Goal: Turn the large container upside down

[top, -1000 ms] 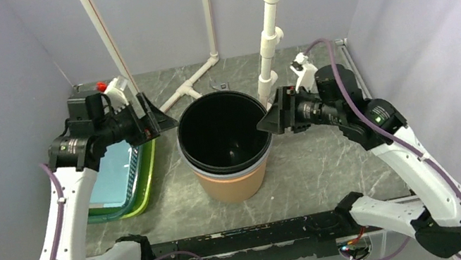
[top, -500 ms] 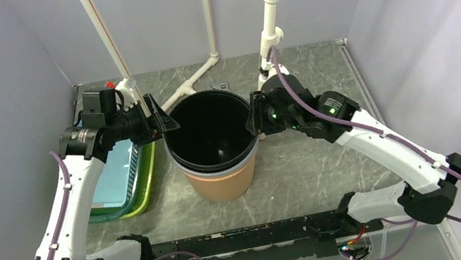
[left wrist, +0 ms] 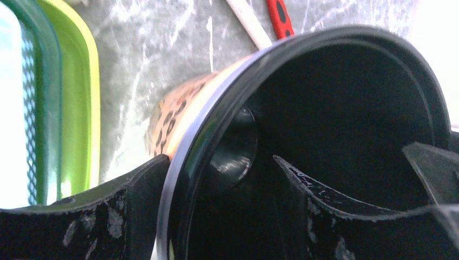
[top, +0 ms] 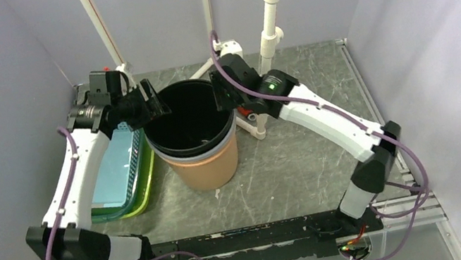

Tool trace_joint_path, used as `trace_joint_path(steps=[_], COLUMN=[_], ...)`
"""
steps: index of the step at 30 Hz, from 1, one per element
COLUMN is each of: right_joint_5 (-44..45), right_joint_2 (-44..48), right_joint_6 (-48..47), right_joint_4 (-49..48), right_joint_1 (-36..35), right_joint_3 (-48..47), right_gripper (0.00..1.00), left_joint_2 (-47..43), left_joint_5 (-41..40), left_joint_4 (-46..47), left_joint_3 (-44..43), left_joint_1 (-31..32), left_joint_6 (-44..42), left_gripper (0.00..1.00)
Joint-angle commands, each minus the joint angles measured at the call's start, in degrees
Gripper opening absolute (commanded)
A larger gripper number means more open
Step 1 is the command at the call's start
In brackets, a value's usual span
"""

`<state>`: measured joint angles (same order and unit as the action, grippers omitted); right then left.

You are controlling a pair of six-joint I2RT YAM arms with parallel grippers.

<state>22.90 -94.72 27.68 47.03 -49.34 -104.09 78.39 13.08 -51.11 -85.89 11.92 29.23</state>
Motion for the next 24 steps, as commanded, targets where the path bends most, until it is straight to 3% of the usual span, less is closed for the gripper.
trace_joint_path(steps=[1,8,13,19,24], right_joint_5=[-2.20,-8.81,-13.81,-18.08,-23.21], right_joint_2=[-6.50,-15.40,-20.93,-18.36,-14.40], right_joint_6=[-5.56,-9.04,-11.23,-13.70,-15.76], right_joint_4=[-4.19,-4.19,-0.07,1.90,3.93], right_joint_1=[2.11,8.05,11.05,11.28,11.16], right_joint_3=[-9.97,-21.13,-29.69,-30.65,-30.34], right_gripper=[0.42,0.40,0.42,0.57,0.70], left_joint_2=[4.24,8.67,11.68,5.60,-1.41], left_joint_5=[-1.98,0.93,0.60,-0.23,-1.60], left_joint_4=[7.69,15.71,13.04,9.99,7.66], left_joint_3=[-4.94,-8.88,-14.34,-10.57,-6.32], left_joint_1=[-0.43,-4.31,-4.60,-5.11,-5.14], left_joint_6=[-2.31,-0.52,-2.25,-3.85,-5.30], left_gripper=[0.73,0.71,0.64,0.85,0.94])
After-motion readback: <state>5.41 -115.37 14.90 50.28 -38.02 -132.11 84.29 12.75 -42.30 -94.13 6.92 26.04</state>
